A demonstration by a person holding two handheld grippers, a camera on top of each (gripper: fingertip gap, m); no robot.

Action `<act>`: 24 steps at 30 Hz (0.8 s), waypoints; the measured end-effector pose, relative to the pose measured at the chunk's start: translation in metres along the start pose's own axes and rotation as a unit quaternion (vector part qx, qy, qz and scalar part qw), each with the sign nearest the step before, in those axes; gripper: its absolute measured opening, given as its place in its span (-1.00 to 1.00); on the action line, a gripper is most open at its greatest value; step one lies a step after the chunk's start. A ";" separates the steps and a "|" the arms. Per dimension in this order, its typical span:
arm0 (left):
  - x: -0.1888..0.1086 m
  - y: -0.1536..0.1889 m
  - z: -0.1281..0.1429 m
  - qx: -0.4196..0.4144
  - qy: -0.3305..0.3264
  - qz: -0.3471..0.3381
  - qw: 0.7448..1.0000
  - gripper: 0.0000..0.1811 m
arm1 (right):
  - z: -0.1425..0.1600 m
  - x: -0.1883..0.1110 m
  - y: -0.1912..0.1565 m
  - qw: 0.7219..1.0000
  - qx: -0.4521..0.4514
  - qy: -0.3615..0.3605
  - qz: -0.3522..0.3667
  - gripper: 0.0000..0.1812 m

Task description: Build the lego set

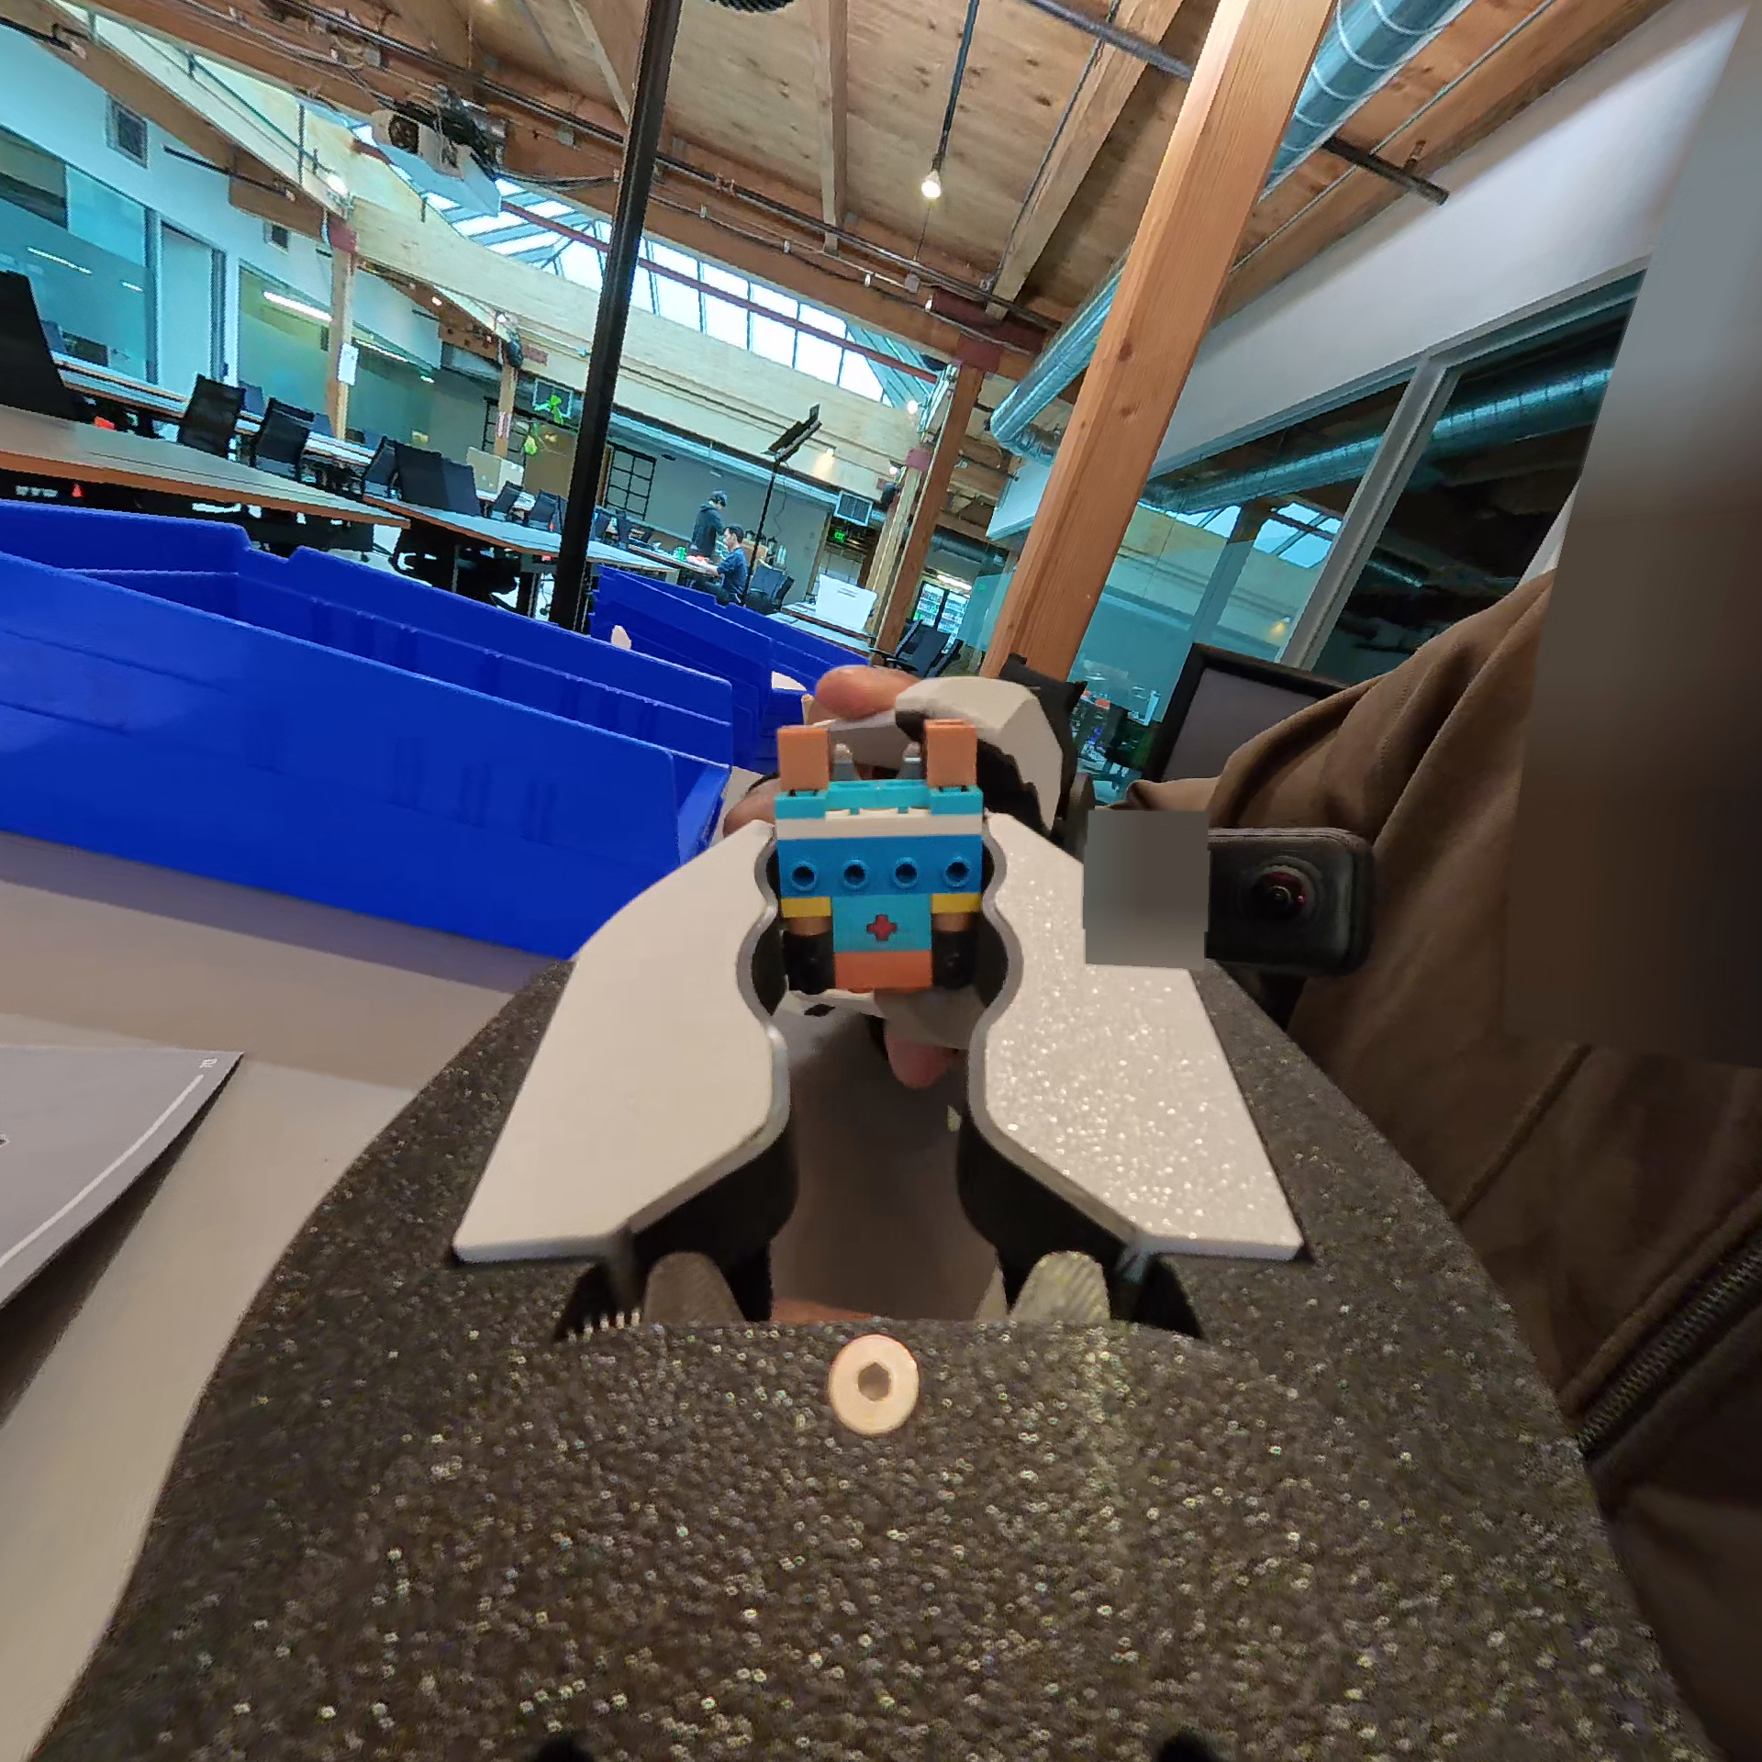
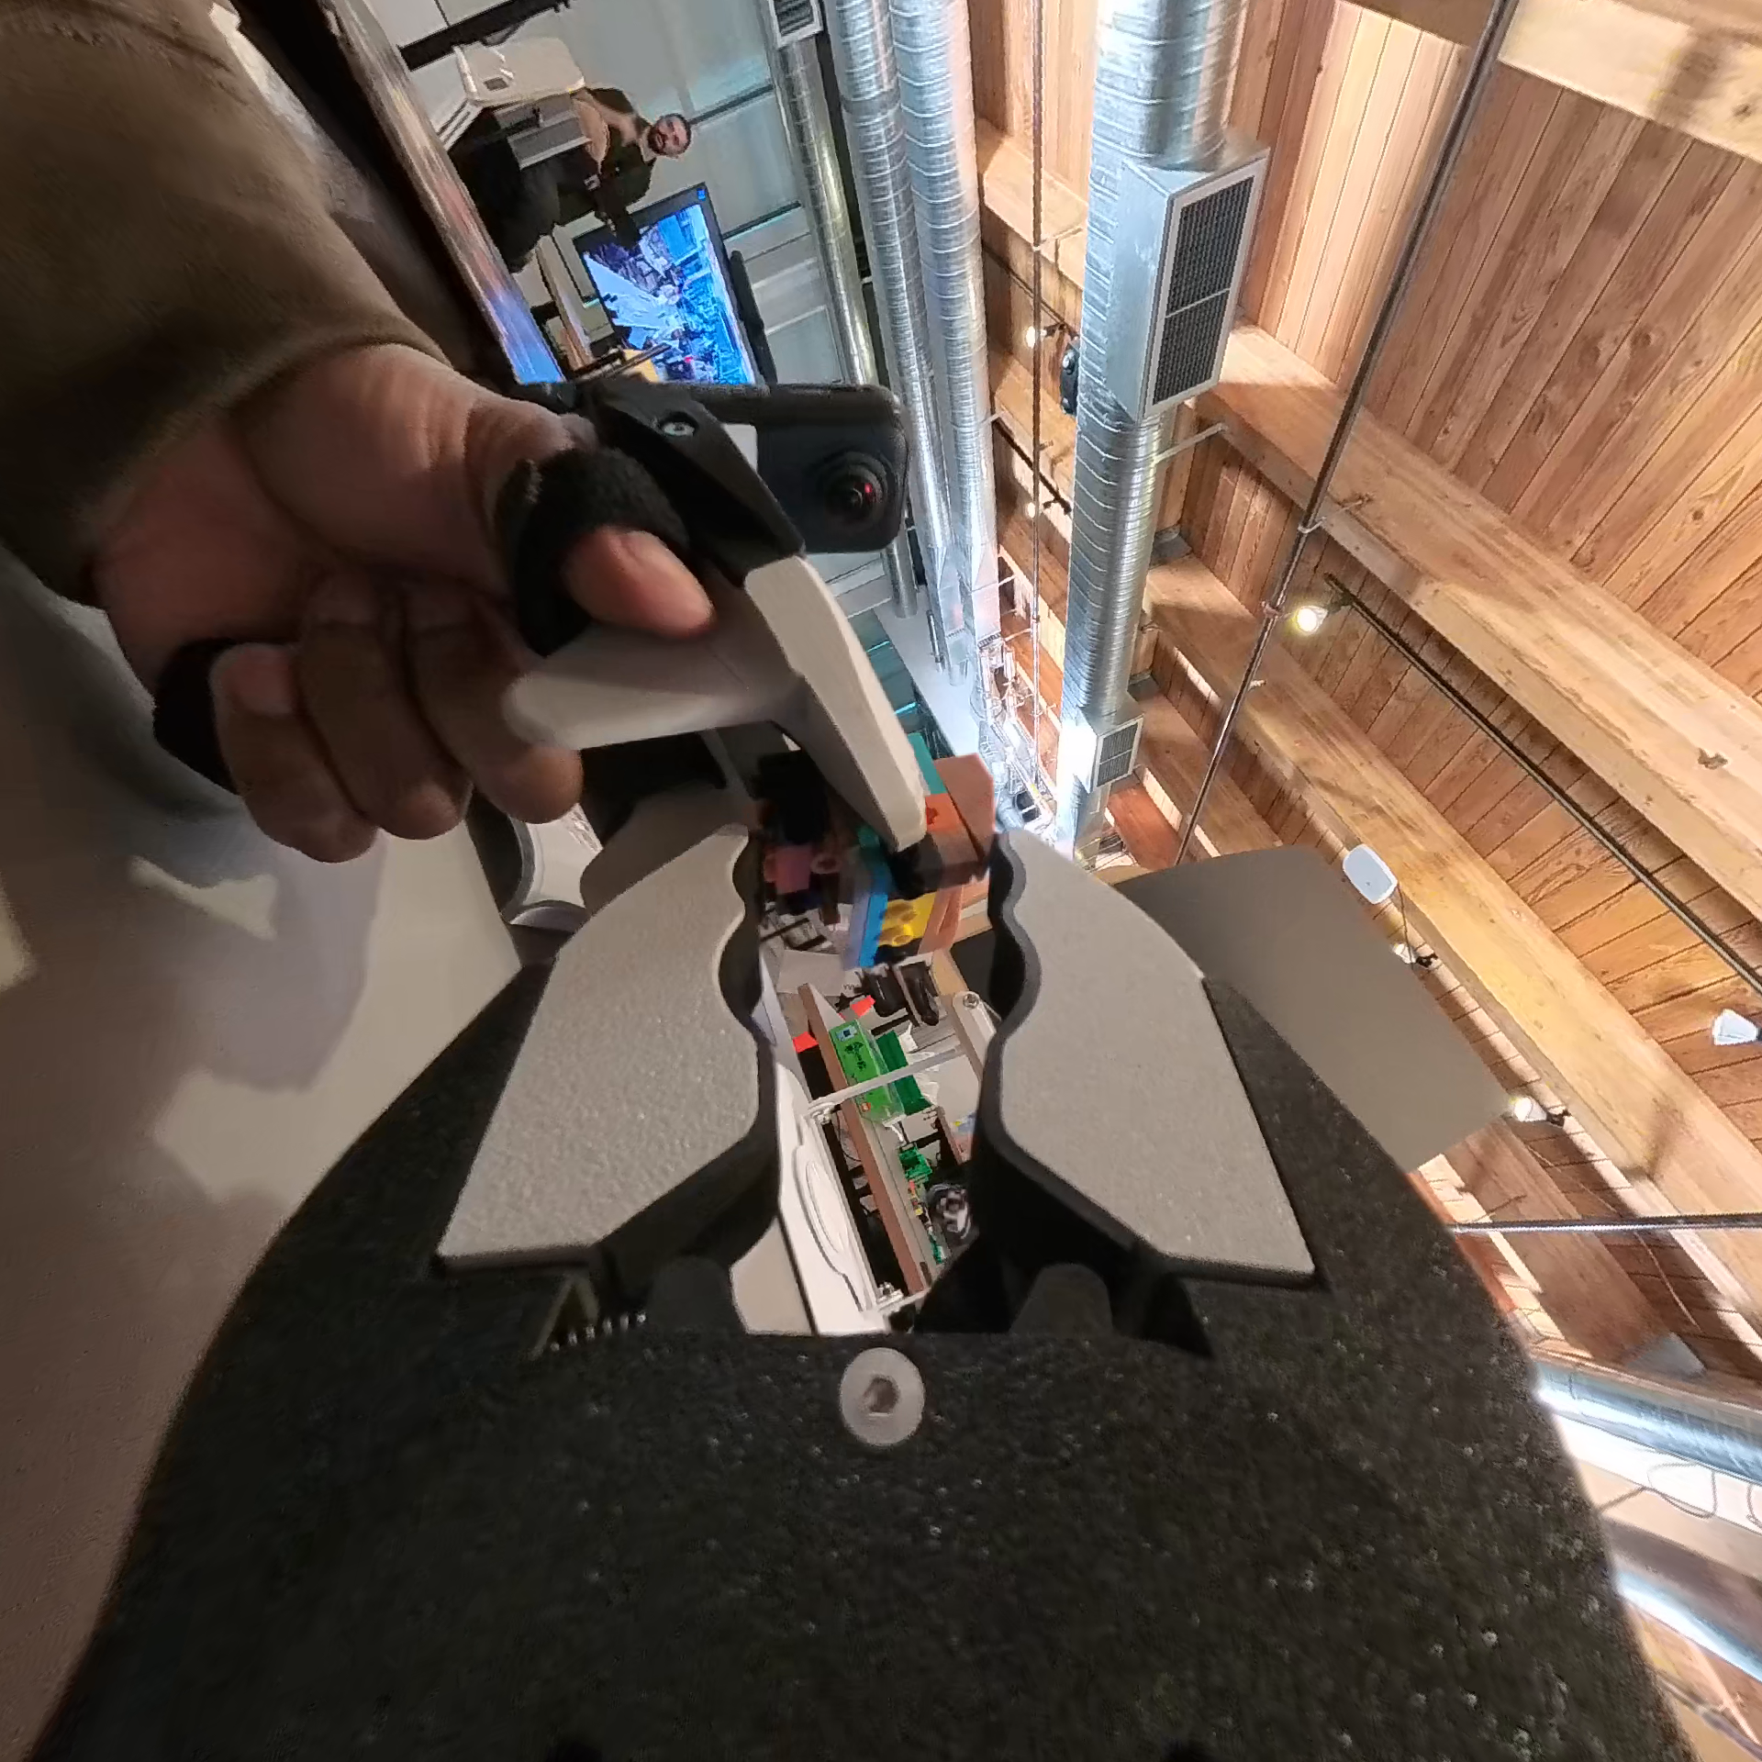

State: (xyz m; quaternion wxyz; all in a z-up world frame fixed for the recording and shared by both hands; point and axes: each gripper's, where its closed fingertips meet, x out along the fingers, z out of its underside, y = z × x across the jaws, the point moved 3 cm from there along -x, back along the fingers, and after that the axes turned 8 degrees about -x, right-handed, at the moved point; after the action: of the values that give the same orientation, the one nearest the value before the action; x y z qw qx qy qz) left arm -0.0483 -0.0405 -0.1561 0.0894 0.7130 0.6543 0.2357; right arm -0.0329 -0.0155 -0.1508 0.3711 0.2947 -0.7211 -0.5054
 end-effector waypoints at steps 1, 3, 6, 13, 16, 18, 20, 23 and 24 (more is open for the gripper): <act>0.000 0.000 0.000 0.000 -0.001 0.000 1.000 -0.60 | 0.000 0.000 0.000 1.000 0.000 0.001 -0.001 -0.51; 0.001 0.001 0.000 -0.003 0.000 0.001 1.000 -0.60 | 0.000 -0.001 0.001 1.000 0.002 0.002 -0.002 -0.51; 0.001 0.000 0.000 -0.009 0.001 -0.001 1.000 -0.60 | 0.001 -0.001 0.001 1.000 0.012 0.002 -0.008 -0.52; 0.000 -0.002 0.001 -0.013 -0.001 -0.010 1.000 -0.60 | 0.004 -0.001 0.000 1.000 0.017 0.000 -0.021 -0.53; 0.000 -0.003 0.002 -0.014 -0.004 -0.014 1.000 -0.60 | 0.005 -0.001 -0.001 0.999 0.021 0.001 -0.029 -0.54; 0.000 -0.004 0.002 -0.012 -0.009 -0.018 1.000 -0.60 | 0.005 -0.001 -0.001 0.999 0.021 0.001 -0.033 -0.54; 0.001 -0.004 0.003 -0.009 -0.013 -0.022 1.000 -0.60 | 0.006 -0.002 -0.002 0.999 0.023 0.002 -0.037 -0.54; 0.001 -0.006 0.004 -0.008 -0.019 -0.029 0.999 -0.61 | 0.007 -0.002 -0.003 0.999 0.021 0.000 -0.043 -0.55; 0.000 -0.006 0.004 -0.009 -0.020 -0.031 0.999 -0.61 | 0.008 -0.002 -0.004 0.999 0.021 -0.001 -0.045 -0.55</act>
State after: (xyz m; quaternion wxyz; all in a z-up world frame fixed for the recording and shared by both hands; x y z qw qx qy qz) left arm -0.0518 -0.0384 -0.1626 0.1160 0.6961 0.6721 0.2241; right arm -0.0381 -0.0114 -0.1563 0.3412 0.3343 -0.7179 -0.5064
